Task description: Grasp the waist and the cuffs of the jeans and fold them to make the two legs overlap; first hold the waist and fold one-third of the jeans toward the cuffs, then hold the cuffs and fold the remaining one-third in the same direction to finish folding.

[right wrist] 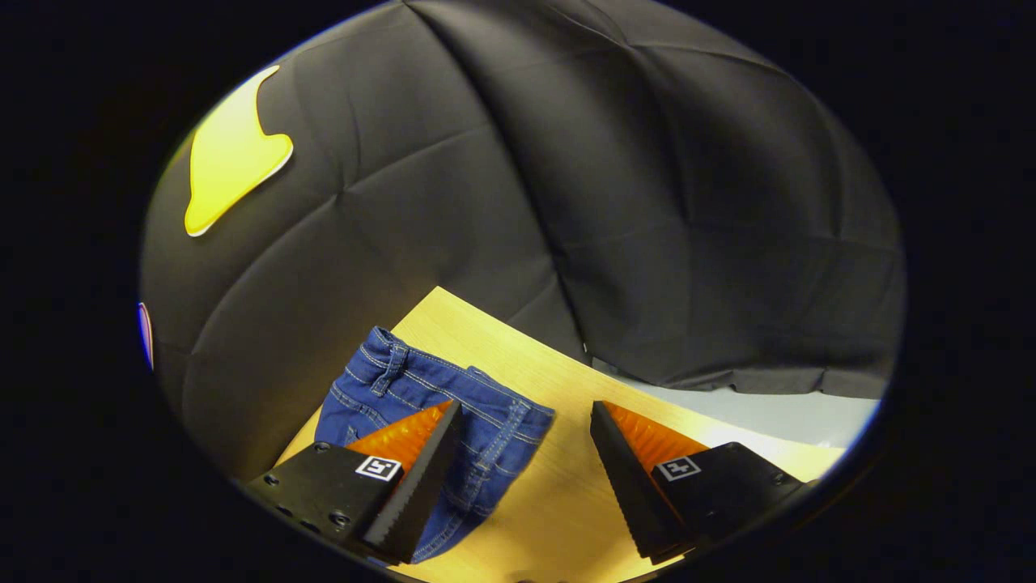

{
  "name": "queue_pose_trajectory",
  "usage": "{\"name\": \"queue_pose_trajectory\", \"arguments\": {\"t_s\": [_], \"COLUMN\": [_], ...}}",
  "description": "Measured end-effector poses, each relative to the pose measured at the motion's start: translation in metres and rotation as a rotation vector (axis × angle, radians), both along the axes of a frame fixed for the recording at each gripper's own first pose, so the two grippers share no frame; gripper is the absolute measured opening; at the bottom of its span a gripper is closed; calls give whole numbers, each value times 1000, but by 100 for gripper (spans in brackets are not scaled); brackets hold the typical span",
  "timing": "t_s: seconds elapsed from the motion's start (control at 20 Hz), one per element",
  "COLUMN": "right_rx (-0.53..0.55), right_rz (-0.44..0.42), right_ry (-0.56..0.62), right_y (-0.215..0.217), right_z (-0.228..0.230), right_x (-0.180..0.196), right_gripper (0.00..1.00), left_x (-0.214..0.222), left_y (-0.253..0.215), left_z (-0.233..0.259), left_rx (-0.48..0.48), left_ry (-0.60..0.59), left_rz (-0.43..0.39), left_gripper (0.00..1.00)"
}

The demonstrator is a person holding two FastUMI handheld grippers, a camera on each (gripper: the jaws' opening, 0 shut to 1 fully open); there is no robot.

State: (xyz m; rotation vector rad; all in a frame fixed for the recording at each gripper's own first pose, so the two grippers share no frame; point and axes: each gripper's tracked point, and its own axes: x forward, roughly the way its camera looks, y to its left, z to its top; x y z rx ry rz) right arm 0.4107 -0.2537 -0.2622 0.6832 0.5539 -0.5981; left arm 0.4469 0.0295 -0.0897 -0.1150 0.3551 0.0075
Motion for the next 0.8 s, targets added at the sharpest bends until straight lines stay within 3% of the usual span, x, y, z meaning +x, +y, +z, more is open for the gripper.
{"name": "queue_pose_trajectory", "arguments": {"t_s": [0.05,0.25,0.55,0.8], "right_rx": [27,-34,-49,-118], "right_rz": [12,13,64,142], "right_ry": [10,-14,-100,-206], "right_y": [6,8,20,24], "right_z": [-5,-6,-2,37], "right_x": [2,11,24,31], "right_gripper": [98,94,11,8], "left_x": [0,8,5,3], "left_y": [-4,-24,-61,-56], "left_z": [0,8,3,-5], "left_rx": [12,57,9,-33], "left_ry": [8,-5,23,40], "left_rz": [-6,-52,-112,-92], "left_gripper": [98,97,97,97]}}
